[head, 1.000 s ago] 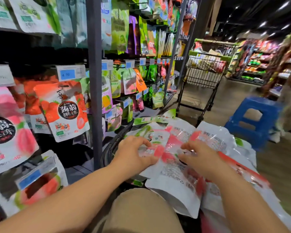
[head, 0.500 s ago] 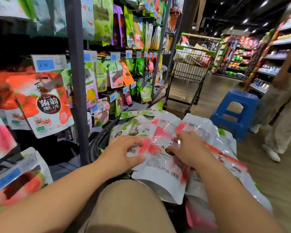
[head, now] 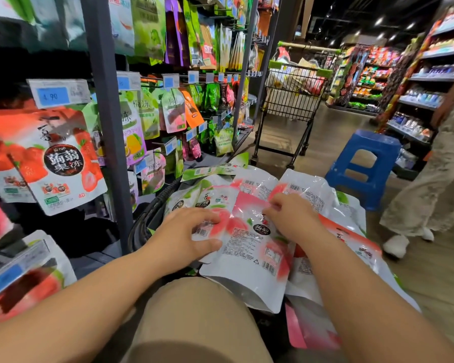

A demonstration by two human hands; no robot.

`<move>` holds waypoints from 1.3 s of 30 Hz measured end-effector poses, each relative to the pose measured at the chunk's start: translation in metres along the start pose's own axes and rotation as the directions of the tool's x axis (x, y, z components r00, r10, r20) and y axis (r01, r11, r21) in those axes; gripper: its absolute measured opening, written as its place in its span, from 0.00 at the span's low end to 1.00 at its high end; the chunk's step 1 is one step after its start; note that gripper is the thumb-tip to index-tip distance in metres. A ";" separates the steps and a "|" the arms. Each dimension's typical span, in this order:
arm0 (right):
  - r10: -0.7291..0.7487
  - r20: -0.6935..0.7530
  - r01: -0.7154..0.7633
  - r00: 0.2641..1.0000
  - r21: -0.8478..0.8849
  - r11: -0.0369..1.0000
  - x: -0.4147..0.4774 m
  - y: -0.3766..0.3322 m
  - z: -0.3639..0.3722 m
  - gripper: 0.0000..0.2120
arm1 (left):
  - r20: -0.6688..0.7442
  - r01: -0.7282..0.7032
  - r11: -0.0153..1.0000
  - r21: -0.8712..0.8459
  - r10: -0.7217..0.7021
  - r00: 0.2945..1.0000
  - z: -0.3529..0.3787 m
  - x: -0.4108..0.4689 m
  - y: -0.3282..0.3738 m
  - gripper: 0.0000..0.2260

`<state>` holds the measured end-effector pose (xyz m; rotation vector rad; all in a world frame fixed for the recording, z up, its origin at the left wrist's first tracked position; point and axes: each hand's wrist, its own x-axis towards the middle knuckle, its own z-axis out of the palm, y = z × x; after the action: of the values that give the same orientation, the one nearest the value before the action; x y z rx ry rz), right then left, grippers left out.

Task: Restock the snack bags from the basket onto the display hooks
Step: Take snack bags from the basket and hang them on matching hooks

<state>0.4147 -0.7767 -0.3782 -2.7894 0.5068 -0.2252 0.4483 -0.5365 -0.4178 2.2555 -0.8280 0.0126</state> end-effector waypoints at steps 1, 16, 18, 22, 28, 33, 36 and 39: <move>-0.002 -0.014 0.004 1.000 0.093 0.996 -0.001 0.002 -0.001 0.08 | 0.004 0.003 1.000 0.000 -0.003 1.000 0.000 0.001 0.000 0.18; -0.099 -0.322 0.322 0.942 0.775 0.543 -0.024 -0.004 -0.050 0.12 | 0.039 0.125 0.987 -0.099 -0.122 0.992 0.002 0.011 0.018 0.35; -0.115 -0.328 0.344 0.938 0.826 0.447 -0.024 -0.006 -0.055 0.14 | 0.055 0.141 0.986 -0.094 -0.136 0.989 0.000 0.010 0.024 0.36; -0.098 -0.305 0.320 0.947 0.906 0.277 -0.022 -0.011 -0.060 0.11 | 0.101 0.183 0.973 -0.141 -0.169 0.980 -0.004 0.009 0.035 0.40; -0.025 -0.228 0.229 0.973 0.968 0.103 -0.018 -0.029 -0.058 0.09 | 0.120 0.150 0.965 -0.213 -0.127 0.985 -0.004 0.011 0.050 0.50; -0.063 -0.193 0.197 0.979 0.978 0.064 -0.016 -0.038 -0.056 0.09 | 0.013 0.191 0.889 -0.417 -0.204 0.979 -0.003 0.015 0.059 0.32; -0.102 -0.176 0.179 0.979 0.983 0.029 -0.019 -0.038 -0.059 0.08 | 0.035 0.184 0.768 -0.613 -0.207 0.978 -0.006 0.017 0.057 0.27; -0.114 -0.204 0.205 0.972 0.979 -0.003 -0.019 -0.035 -0.064 0.08 | 0.054 0.175 0.686 -0.706 -0.195 0.979 -0.010 0.015 0.064 0.17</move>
<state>0.3954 -0.7546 -0.3090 -1.2980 -0.0762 -0.4918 0.4263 -0.5728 -0.3667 1.5720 -0.4601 -0.3245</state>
